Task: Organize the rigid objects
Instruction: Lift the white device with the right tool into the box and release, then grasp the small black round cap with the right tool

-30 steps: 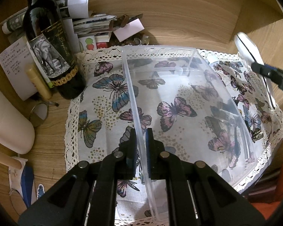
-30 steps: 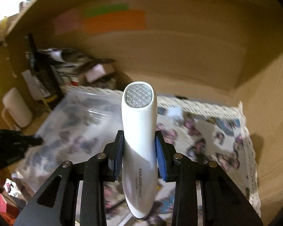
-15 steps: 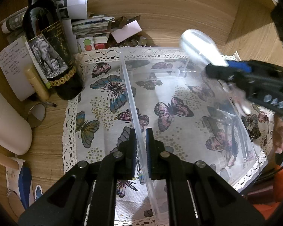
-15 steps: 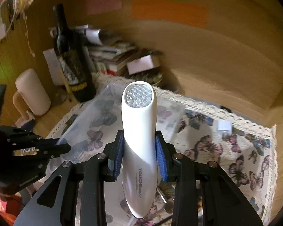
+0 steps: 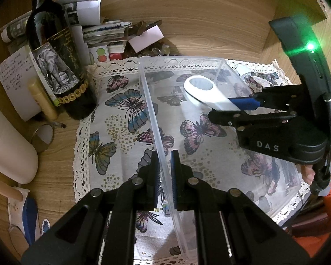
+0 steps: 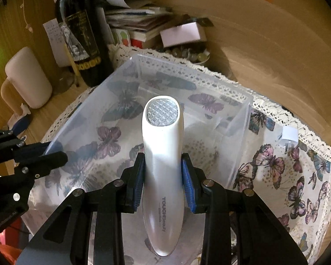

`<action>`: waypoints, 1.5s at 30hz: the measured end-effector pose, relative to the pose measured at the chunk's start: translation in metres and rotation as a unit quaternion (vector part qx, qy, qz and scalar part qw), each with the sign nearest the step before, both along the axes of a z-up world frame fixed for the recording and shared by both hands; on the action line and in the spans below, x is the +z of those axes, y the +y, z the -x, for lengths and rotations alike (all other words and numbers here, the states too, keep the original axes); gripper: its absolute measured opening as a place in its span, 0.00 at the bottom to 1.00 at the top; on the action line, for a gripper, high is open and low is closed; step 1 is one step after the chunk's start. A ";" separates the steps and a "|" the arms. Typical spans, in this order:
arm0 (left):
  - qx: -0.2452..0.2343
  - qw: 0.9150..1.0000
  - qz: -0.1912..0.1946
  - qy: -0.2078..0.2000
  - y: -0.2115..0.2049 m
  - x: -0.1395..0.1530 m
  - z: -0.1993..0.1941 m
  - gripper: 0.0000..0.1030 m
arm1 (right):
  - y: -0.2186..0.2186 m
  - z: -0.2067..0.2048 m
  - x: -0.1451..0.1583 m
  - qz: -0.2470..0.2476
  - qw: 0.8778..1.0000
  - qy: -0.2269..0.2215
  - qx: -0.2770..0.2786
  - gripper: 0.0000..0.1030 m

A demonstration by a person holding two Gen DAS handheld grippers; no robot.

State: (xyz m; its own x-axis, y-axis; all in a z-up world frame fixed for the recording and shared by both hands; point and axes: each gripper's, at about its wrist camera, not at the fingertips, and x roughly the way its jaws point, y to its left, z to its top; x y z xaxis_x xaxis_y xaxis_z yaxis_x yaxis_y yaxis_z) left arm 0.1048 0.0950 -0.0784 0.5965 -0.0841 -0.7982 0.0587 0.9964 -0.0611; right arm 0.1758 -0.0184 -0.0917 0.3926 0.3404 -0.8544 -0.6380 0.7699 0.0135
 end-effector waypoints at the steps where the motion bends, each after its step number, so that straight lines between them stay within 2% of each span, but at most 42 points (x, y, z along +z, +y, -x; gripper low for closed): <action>1: 0.000 1.000 0.000 0.000 0.000 0.000 0.000 0.09 | 0.000 0.000 -0.001 0.001 1.000 0.004 0.001 0.29; 5: 0.000 1.000 0.003 0.003 0.000 0.000 -0.001 0.09 | -0.003 0.003 0.003 0.000 1.000 -0.011 -0.002 0.29; 13: 0.003 1.000 0.004 0.005 0.000 0.000 -0.002 0.09 | -0.028 0.013 0.036 -0.026 0.998 -0.053 -0.022 0.29; 18: 0.003 1.000 0.005 0.005 0.000 0.000 -0.002 0.09 | -0.057 0.021 0.055 -0.027 0.994 -0.087 -0.056 0.33; 22: 0.002 1.000 0.004 0.005 0.001 0.000 -0.002 0.09 | -0.086 0.026 0.058 -0.018 0.990 -0.102 -0.092 0.34; 28: 0.003 1.000 0.005 0.005 0.001 0.000 -0.002 0.09 | -0.128 0.030 0.044 -0.005 0.986 -0.082 -0.144 0.34; 35: 0.003 1.000 0.004 0.005 0.001 0.000 -0.002 0.09 | -0.164 0.045 0.014 -0.003 0.982 -0.037 -0.187 0.34; 45: 0.003 1.000 0.008 0.006 0.001 0.000 -0.001 0.09 | -0.178 0.069 -0.018 -0.009 0.978 0.013 -0.208 0.35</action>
State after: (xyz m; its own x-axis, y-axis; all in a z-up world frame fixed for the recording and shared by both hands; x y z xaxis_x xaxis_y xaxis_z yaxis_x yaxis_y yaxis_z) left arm 0.1055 0.0965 -0.0786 0.5871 -0.0928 -0.8042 0.0522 0.9957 -0.0768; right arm 0.1071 -0.1967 -0.1093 0.4782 0.1703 -0.8616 -0.2682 0.9625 0.0414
